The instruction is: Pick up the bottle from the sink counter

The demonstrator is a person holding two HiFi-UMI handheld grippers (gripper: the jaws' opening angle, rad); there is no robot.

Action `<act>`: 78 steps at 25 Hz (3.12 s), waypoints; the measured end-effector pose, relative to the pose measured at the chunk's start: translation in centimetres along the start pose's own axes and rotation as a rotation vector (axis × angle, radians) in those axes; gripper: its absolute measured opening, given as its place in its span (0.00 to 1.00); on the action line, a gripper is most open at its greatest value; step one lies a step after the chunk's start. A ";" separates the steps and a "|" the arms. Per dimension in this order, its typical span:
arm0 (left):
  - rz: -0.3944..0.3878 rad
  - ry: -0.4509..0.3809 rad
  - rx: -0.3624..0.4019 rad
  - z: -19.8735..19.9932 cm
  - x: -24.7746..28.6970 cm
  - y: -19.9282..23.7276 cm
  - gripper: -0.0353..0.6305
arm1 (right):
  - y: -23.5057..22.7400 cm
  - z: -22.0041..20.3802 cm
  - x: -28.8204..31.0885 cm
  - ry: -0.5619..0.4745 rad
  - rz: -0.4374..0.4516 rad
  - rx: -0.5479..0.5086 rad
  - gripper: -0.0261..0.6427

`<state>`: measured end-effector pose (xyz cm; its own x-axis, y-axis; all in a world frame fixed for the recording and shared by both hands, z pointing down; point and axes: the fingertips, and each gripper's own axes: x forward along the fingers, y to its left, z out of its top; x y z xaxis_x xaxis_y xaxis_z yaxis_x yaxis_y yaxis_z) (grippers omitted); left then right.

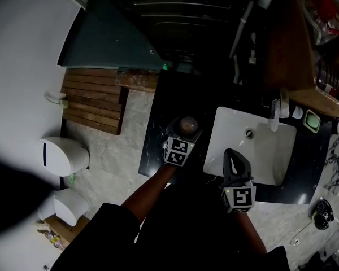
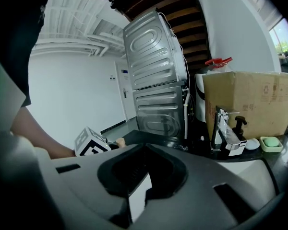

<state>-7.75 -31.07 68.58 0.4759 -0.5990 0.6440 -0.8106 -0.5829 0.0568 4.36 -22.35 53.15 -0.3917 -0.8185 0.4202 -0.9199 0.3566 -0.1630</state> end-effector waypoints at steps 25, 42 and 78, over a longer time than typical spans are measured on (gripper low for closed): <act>-0.022 -0.075 -0.007 1.5 -3.4 -0.2 0.62 | -2.0 0.6 -1.5 -0.028 -0.100 0.017 0.10; 0.021 -0.227 -0.135 7.8 -15.1 0.5 0.62 | 1.1 4.2 -2.2 -0.120 -0.096 -0.015 0.10; 0.103 -0.419 -0.077 13.2 -23.5 1.4 0.62 | 1.7 11.4 -6.8 -0.278 -0.189 -0.097 0.10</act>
<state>-15.57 -25.12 43.44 0.4757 -0.8321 0.2853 -0.8765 -0.4754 0.0750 5.30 -21.29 39.86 -0.2160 -0.9608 0.1736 -0.9761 0.2169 -0.0138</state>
